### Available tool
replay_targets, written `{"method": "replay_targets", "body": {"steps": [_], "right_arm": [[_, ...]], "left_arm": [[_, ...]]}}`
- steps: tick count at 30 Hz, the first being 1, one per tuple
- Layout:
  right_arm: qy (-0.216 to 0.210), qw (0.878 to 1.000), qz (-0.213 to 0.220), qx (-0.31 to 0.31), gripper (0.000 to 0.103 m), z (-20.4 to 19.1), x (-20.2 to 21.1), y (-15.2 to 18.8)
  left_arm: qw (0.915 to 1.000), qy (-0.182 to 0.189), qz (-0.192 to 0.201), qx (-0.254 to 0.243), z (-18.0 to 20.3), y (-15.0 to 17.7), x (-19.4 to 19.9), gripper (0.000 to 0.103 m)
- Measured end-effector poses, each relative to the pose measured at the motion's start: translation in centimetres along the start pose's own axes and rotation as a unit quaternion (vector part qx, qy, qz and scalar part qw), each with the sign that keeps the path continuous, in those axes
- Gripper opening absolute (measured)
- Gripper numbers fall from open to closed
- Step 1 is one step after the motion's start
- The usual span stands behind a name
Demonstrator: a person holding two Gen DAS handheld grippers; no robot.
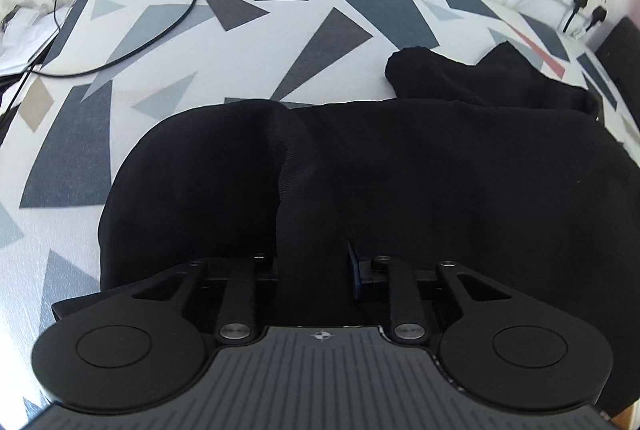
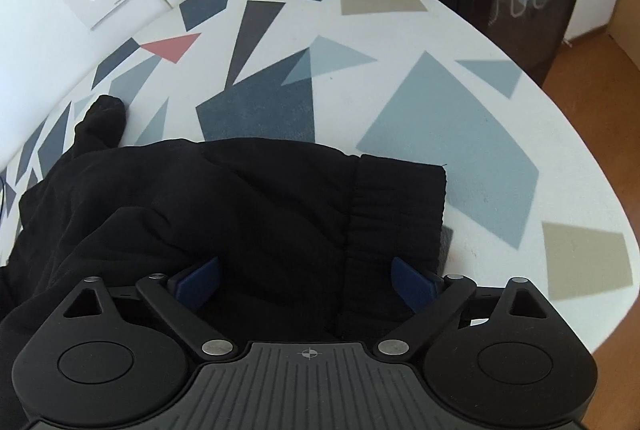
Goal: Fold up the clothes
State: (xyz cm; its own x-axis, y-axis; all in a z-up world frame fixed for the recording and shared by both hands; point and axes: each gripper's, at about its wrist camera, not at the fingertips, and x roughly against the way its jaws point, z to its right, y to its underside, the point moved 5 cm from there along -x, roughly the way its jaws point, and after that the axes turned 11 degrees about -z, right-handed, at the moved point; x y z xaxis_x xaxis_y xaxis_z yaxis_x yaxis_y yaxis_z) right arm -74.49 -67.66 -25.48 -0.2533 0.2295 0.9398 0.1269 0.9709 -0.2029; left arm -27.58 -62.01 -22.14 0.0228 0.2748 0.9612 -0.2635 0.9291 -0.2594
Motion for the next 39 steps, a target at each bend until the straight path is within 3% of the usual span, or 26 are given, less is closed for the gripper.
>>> {"method": "replay_targets", "body": {"steps": [6, 8, 17, 25, 28, 30, 34, 37, 38, 39], "right_arm": [[0.056, 0.997, 0.034, 0.041, 0.078, -1.0, -0.5, -0.5], [0.067, 0.996, 0.038, 0.051, 0.077, -1.0, -0.7, -1.0], [0.081, 0.993, 0.046, 0.069, 0.076, -1.6, -2.0, -6.0], [0.092, 0.991, 0.067, 0.07, 0.069, -3.9, -3.8, -11.7], [0.099, 0.989, 0.076, 0.08, 0.058, -5.1, -4.2, -13.1], [0.109, 0.986, 0.082, 0.095, 0.045, -6.0, -4.3, -13.7], [0.133, 0.98, 0.089, 0.119, 0.032, -7.4, -4.5, -14.1], [0.139, 0.978, 0.097, 0.123, 0.017, -7.7, -4.0, -13.9], [0.14, 0.977, 0.1, 0.124, 0.008, -7.8, -3.8, -13.8], [0.142, 0.977, 0.103, 0.125, 0.008, -7.8, -3.6, -13.7]], "left_arm": [[0.9988, -0.038, 0.003, -0.029, 1.6, -2.3, -0.8, 0.023], [0.9985, -0.043, 0.008, -0.034, 1.9, -3.1, -1.1, 0.023], [0.9979, -0.046, 0.024, -0.039, 2.6, -6.0, -2.0, 0.023], [0.9976, -0.05, 0.04, -0.026, 3.0, -8.2, -2.8, 0.023], [0.9971, -0.055, 0.047, -0.024, 3.2, -8.8, -3.0, 0.023], [0.9967, -0.059, 0.05, -0.025, 3.3, -9.0, -3.2, 0.023], [0.9965, -0.059, 0.053, -0.026, 3.3, -9.3, -3.2, 0.023], [0.9973, -0.048, 0.053, -0.015, 2.8, -9.3, -2.8, 0.011], [0.9977, -0.039, 0.055, -0.008, 2.4, -9.3, -2.4, 0.009], [0.9978, -0.031, 0.059, -0.002, 2.1, -9.3, -2.0, 0.009]]}}
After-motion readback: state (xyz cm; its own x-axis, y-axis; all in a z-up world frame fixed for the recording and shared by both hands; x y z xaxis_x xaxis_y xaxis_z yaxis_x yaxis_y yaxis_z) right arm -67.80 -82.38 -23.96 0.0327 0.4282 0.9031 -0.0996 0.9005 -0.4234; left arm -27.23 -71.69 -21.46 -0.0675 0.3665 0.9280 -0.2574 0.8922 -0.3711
